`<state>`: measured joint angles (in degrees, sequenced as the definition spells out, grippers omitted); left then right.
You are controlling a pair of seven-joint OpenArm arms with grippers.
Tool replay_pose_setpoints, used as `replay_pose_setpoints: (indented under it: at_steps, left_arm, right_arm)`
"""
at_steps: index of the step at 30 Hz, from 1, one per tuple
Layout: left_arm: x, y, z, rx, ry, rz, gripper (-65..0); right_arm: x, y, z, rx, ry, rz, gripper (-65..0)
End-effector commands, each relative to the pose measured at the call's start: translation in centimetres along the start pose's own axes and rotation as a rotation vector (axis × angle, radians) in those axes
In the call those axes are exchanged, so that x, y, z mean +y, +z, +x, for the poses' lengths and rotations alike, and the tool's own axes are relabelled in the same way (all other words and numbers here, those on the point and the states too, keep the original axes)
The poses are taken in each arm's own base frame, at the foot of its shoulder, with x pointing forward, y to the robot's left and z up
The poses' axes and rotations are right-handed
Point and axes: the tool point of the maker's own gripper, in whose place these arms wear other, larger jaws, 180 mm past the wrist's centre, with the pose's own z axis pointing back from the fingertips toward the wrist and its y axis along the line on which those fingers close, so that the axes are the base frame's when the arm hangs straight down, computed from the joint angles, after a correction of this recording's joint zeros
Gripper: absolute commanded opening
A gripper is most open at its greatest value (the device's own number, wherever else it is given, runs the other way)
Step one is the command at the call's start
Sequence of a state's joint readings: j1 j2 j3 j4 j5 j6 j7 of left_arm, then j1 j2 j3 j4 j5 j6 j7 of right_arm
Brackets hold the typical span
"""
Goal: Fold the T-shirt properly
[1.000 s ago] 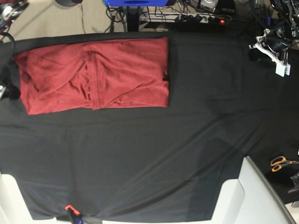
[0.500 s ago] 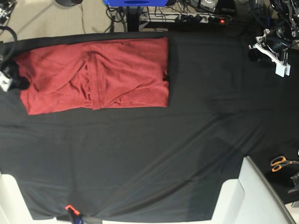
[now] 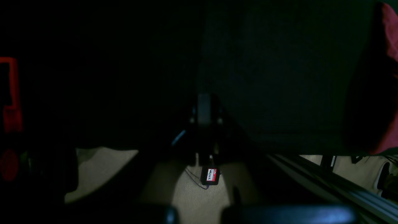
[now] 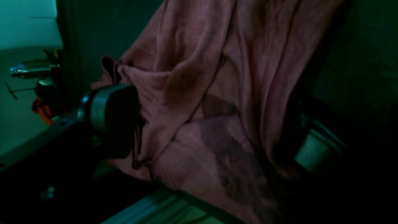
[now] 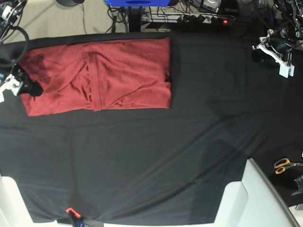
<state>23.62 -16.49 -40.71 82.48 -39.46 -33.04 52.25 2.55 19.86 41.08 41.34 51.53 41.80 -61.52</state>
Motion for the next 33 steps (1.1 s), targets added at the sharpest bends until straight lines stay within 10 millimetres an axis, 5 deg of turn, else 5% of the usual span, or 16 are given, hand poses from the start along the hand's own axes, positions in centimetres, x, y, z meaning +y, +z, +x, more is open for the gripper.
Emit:
replay_pose_setpoints:
  at_steps: [1,11,19,27,31,33]
  left_arm:
    - [0.3,0.6,1.2,-0.031,-0.019,0.002,-65.0]
    - [0.3,0.6,1.2,-0.031,-0.019,0.002,-65.0]
    - [0.5,0.7,0.6,-0.019,-0.016,0.007,-65.0]
    - [0.3,0.6,0.8,-0.024,-0.018,0.004,-65.0]
    - [0.4,0.7,0.7,-0.021,-0.017,0.005,-65.0]
    - [0.4,0.7,0.6,-0.020,-0.017,0.006,-65.0]
  right_arm:
    - [-2.2,0.2,-4.5,0.204,0.005,-0.110,-5.1]
    - [-0.9,-1.2,-5.1,0.270,0.113,-0.114,-5.3]
    - [-2.7,0.3,-6.2,0.279,0.097,-0.154,-5.3]
    - [-2.3,-0.6,-7.5,0.297,0.089,-0.136,-5.3]
    - [-2.1,-0.7,-6.3,0.252,0.095,-0.133,-5.3]
    - [-1.9,-0.3,-3.6,0.163,0.137,-0.144,-5.3]
